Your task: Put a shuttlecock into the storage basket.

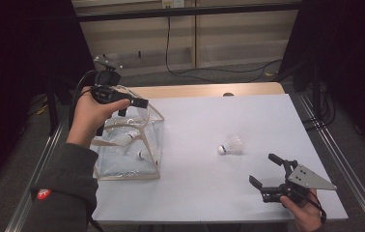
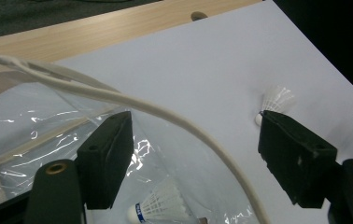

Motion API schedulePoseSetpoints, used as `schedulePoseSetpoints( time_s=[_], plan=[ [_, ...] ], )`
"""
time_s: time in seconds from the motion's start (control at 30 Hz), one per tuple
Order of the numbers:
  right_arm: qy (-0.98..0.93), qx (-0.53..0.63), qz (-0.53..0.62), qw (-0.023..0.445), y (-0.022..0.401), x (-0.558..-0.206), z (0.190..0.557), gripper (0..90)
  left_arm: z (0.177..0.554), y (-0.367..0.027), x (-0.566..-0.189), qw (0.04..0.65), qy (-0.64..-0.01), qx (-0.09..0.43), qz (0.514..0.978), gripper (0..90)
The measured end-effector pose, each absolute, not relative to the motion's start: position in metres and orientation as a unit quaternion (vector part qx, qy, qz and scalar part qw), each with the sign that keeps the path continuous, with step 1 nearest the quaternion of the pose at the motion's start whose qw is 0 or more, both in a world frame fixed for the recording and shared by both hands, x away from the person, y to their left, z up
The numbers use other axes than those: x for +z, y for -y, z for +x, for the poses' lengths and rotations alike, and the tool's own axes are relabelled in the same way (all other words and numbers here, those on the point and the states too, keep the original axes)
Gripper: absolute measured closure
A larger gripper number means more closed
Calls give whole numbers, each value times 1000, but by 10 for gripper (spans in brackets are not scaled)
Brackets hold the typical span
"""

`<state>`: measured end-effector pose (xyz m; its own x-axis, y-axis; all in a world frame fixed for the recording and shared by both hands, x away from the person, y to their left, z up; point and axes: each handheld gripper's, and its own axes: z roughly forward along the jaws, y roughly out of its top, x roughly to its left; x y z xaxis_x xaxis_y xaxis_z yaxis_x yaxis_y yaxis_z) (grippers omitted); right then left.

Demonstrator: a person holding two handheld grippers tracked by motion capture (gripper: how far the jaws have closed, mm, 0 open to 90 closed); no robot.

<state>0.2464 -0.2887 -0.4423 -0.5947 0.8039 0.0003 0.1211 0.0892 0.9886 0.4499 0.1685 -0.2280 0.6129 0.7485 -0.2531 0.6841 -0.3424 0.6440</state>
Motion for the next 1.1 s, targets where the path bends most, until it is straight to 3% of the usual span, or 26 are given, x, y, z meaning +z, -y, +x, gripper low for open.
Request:
schedulePoseSetpoints(
  time_s=[1.1],
  plan=[
    [-678,581,339,296,289,-442,246,25,433,-121,-228,384,-381,4,841,154]
  ],
)
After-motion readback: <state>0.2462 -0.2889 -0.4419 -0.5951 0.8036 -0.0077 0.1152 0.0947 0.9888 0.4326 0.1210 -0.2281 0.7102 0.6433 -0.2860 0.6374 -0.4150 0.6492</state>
